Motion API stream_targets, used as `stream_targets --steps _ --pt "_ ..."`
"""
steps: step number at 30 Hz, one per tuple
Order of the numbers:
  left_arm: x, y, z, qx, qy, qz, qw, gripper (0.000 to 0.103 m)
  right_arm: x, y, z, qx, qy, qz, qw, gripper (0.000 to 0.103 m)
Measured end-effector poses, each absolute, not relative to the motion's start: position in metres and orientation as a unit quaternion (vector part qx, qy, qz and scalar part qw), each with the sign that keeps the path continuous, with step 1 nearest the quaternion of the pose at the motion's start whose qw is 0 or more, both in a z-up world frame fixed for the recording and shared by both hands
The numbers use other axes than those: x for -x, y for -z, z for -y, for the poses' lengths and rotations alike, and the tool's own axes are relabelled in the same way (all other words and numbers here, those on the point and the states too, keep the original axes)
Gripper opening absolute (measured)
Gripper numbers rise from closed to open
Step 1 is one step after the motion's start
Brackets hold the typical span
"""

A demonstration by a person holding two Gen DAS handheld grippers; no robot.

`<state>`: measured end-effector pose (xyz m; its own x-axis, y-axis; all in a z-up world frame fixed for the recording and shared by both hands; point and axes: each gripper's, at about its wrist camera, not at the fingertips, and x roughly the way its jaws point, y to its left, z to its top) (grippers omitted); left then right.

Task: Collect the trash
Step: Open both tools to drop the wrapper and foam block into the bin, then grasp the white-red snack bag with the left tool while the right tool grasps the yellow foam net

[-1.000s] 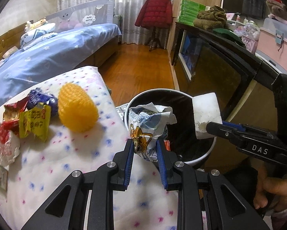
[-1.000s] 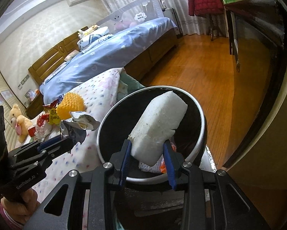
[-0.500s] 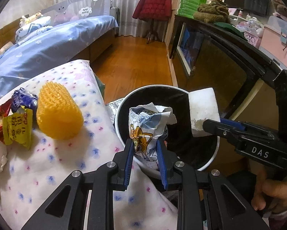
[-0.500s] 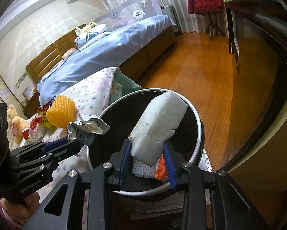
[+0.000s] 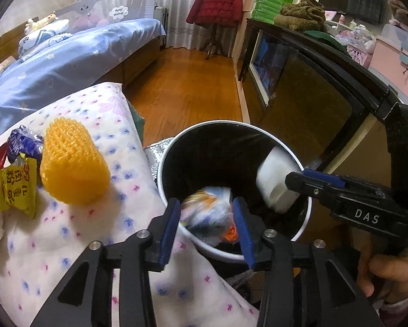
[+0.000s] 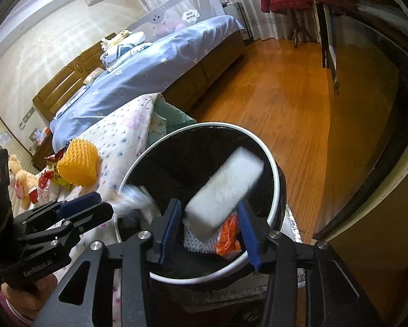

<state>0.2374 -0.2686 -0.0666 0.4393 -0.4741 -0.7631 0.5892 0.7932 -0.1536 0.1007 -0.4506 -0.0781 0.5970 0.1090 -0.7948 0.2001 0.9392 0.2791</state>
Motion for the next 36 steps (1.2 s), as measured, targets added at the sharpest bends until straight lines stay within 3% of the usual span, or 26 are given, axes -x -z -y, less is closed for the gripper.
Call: stream_targets --steps 8,11,16,31,36 --pt "-0.218 0.061 0.245 -0.058 0.304 -0.412 0.857 0.051 -0.095 0.069 0.443 -0.177 0.023 -0.437 0.881 0.050" --pt "-0.207 0.061 0.229 -0.047 0.295 -0.409 0.862 0.053 -0.091 0.064 0.434 -0.177 0.017 -0.428 0.886 0.060" --pt "-0.192 0.061 0.201 -0.031 0.277 -0.408 0.869 0.053 -0.088 0.058 0.412 -0.177 0.000 -0.417 0.891 0.067" --pt "-0.166 0.054 0.107 0.022 0.190 -0.410 0.892 0.055 -0.093 0.062 0.335 -0.151 -0.068 -0.431 0.887 0.068" --pt "-0.159 0.050 0.083 0.032 0.161 -0.406 0.899 0.060 -0.097 0.064 0.315 -0.141 -0.081 -0.432 0.887 0.077"
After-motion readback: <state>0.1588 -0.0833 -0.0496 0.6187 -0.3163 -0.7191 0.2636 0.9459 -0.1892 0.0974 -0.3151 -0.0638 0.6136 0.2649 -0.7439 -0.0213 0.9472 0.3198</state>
